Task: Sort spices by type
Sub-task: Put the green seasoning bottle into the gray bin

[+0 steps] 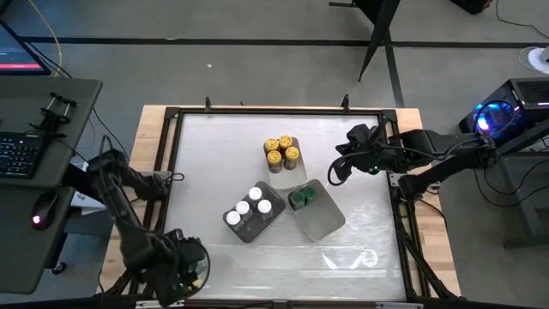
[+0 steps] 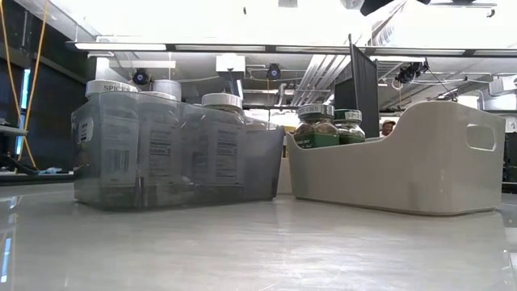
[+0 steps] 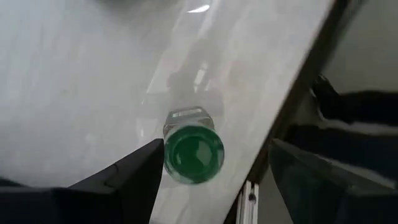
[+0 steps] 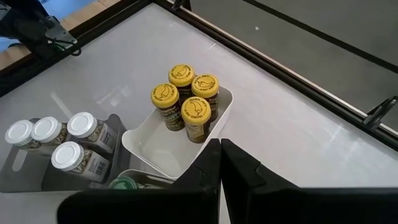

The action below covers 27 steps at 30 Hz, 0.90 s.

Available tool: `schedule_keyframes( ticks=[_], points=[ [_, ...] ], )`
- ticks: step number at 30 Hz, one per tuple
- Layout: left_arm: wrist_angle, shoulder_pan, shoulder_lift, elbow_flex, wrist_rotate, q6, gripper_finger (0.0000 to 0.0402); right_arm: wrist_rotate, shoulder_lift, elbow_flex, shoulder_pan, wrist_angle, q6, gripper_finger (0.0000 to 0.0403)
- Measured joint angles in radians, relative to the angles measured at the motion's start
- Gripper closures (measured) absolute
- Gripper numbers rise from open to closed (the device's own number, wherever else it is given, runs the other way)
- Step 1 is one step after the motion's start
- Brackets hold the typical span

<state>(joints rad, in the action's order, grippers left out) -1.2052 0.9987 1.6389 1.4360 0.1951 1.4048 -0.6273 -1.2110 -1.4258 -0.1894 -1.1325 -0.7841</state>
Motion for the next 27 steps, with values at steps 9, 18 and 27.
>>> schedule_keyframes(
  ticks=[9, 18, 27],
  points=[
    [-0.046, -0.04, 0.049, 0.0, -0.094, 0.165, 0.0129, -0.008, 0.0, 0.0, 0.0, -0.016, 0.008, 0.0402],
    [-0.022, -0.041, 0.045, -0.027, -0.153, 0.181, 0.0129, -0.012, 0.0, 0.0, 0.0, -0.039, 0.008, 0.0402],
    [0.169, -0.052, 0.031, -0.177, -0.187, 0.192, 0.0129, -0.011, 0.0, 0.0, 0.0, -0.039, 0.008, 0.0402]
  ],
)
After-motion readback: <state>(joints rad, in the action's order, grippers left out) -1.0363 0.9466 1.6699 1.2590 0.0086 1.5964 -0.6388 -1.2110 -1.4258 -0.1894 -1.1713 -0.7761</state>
